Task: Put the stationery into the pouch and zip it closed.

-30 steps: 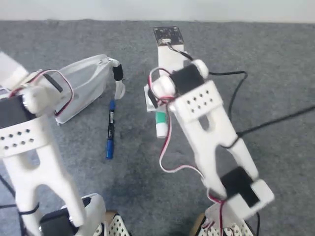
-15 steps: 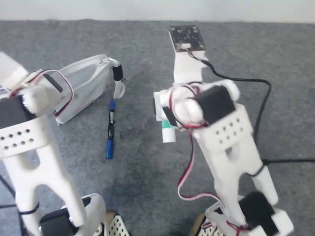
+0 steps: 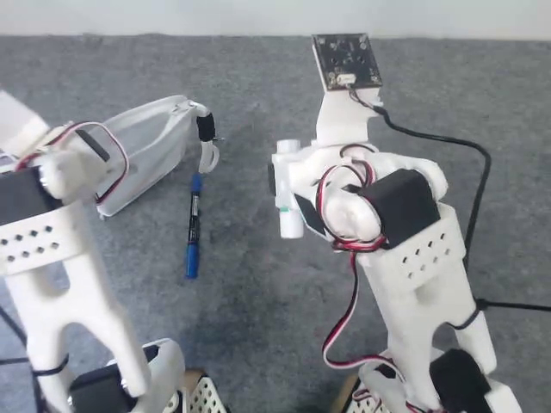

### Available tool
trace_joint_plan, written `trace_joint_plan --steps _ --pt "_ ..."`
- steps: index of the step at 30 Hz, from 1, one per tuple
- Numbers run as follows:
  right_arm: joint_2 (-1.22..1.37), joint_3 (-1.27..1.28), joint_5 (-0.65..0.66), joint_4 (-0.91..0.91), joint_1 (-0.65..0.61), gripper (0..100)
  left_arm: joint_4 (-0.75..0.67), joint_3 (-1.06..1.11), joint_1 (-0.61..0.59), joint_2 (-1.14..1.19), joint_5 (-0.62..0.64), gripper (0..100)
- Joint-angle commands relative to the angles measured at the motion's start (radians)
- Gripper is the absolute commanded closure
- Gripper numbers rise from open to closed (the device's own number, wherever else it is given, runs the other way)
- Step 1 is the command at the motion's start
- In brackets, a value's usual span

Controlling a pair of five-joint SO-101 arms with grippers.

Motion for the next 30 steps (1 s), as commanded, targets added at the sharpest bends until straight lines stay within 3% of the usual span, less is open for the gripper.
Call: trace_joint_plan --steps 1,19,30 --pt "-0.048 -0.008 0.005 -0.101 -0.002 99.2 -0.006 -0.038 0.009 -0.008 -0.008 99" --pt "-0.039 -0.008 0.005 -0.498 -0.16 99.2 -0.006 -0.036 0.009 -0.006 -0.008 99" --pt "-0.018 -0.008 0.005 -0.707 -0.179 99.2 -0.006 -0.036 0.009 -0.006 -0.006 99"
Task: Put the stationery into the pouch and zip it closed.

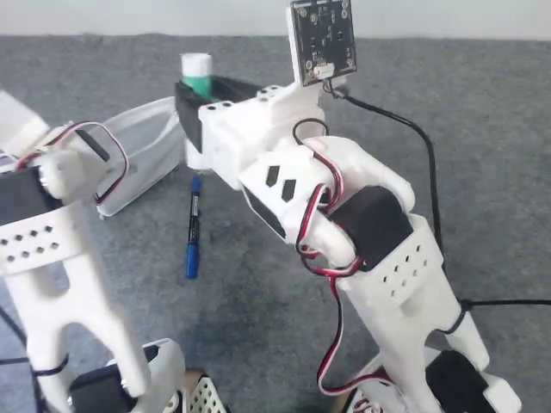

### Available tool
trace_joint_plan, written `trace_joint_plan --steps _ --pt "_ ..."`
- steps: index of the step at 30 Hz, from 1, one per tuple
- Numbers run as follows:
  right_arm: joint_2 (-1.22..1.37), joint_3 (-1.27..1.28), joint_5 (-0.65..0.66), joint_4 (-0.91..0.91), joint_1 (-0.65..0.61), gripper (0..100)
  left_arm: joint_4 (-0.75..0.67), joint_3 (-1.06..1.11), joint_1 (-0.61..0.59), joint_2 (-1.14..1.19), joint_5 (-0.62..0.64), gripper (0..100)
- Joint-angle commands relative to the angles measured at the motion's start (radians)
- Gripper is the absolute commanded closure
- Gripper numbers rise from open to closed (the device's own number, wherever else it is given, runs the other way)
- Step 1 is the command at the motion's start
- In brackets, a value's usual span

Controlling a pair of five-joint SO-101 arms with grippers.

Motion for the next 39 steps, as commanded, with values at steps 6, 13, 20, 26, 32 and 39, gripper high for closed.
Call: trace_joint_plan --steps 6,13,20,26,32,39 --pt "0.079 -0.008 0.006 -0.153 -0.004 99.2 -0.006 -0.036 0.009 -0.006 -0.006 99" --pt "0.171 -0.008 0.006 -0.271 -0.004 99.2 -0.014 -0.036 0.009 -0.006 -0.006 99" --pt "0.277 -0.008 0.006 -0.4 -0.004 99.2 -0.014 -0.036 0.009 -0.006 -0.005 99" --pt "0.335 -0.008 0.006 -0.481 -0.015 99.2 -0.014 -0.036 0.006 -0.006 -0.005 99" --pt "0.38 -0.008 0.006 -0.506 -0.028 99.2 -0.014 -0.036 0.006 -0.006 -0.005 99" --pt "0.444 -0.008 0.006 -0.572 -0.03 99.2 -0.014 -0.036 0.008 -0.006 -0.005 99"
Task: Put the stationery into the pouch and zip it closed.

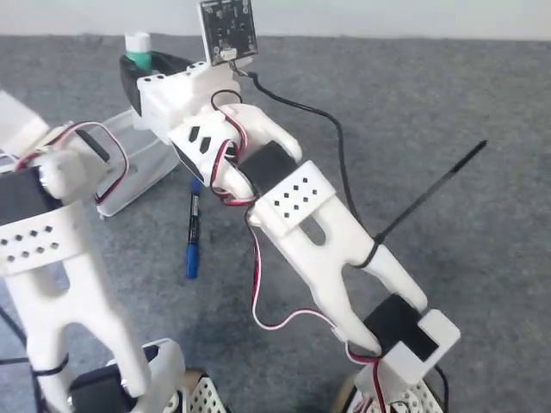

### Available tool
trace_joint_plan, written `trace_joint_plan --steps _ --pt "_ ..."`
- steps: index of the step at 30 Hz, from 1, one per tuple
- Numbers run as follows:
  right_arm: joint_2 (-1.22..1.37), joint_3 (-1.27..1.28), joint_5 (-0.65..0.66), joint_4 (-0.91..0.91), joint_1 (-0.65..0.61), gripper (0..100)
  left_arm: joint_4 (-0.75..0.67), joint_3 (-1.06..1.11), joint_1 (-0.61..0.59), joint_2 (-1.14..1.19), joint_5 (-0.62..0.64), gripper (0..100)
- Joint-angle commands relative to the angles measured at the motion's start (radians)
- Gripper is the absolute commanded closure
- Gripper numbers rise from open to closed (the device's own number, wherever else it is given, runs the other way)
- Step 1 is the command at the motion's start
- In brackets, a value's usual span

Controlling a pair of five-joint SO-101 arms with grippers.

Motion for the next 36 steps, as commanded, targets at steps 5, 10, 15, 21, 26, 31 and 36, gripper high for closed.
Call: trace_joint_plan --steps 5,10,15,21,26,31,36 --pt "0.027 -0.008 0.006 -0.061 -0.019 99.2 -0.014 -0.036 0.006 -0.006 -0.005 99" --pt "0.051 -0.008 0.006 -0.061 -0.041 99.2 -0.014 -0.036 0.006 -0.006 -0.005 99" --pt "0.082 -0.008 0.006 -0.058 -0.056 99.2 -0.014 -0.036 0.006 -0.006 -0.005 99" --pt "0.076 -0.002 0.009 -0.016 -0.061 99.2 -0.014 -0.036 0.005 -0.006 -0.005 99" --pt "0.074 0.032 0.009 -0.007 -0.061 99.2 -0.014 -0.036 0.005 -0.006 -0.005 99" --pt "0.068 0.068 0.011 -0.007 -0.058 99.2 -0.014 -0.035 0.003 -0.005 -0.005 99" --pt "-0.028 0.175 0.011 -0.007 -0.059 99.2 -0.02 -0.036 -0.034 -0.005 -0.002 99"
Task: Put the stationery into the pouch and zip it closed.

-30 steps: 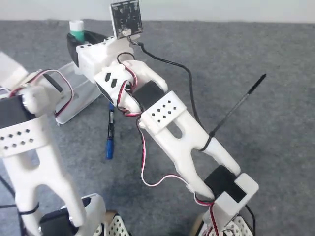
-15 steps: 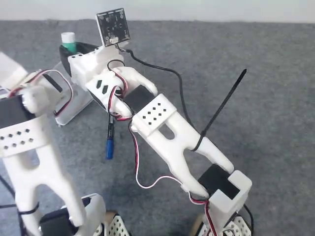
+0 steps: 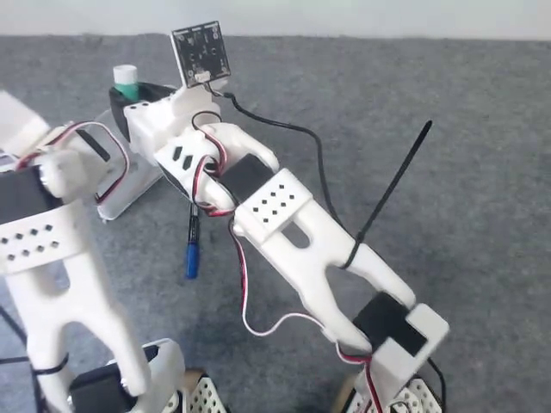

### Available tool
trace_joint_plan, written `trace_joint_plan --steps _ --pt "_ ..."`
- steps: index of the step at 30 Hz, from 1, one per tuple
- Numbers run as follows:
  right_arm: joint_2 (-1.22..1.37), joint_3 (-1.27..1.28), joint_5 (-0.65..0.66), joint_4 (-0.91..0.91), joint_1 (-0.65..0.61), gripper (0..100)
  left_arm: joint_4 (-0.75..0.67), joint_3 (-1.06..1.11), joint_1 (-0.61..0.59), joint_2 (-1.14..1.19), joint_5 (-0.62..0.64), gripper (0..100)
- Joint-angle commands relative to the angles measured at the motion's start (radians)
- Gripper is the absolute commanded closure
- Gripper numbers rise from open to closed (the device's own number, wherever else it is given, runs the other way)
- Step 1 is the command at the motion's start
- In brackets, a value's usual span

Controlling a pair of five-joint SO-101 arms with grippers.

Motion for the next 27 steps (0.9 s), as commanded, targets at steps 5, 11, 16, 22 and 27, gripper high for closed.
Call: trace_joint_plan --steps 5,11,16,22,27 --pt "-0.188 0.233 0.012 0.005 -0.012 99.2 -0.032 -0.038 -0.044 -0.006 -0.002 99" --pt "-0.234 0.334 0.012 0.005 -0.015 99.2 -0.032 -0.038 -0.043 -0.006 -0.002 99" --pt "-0.234 0.336 0.012 0.015 -0.015 99.1 -0.032 -0.038 -0.043 -0.006 -0.002 99" --pt "-0.234 0.336 0.012 0.015 -0.015 99.1 -0.032 -0.038 -0.043 -0.006 -0.002 99" --pt "-0.234 0.358 0.011 0.016 -0.016 88.1 -0.032 -0.038 -0.043 -0.006 -0.002 99"
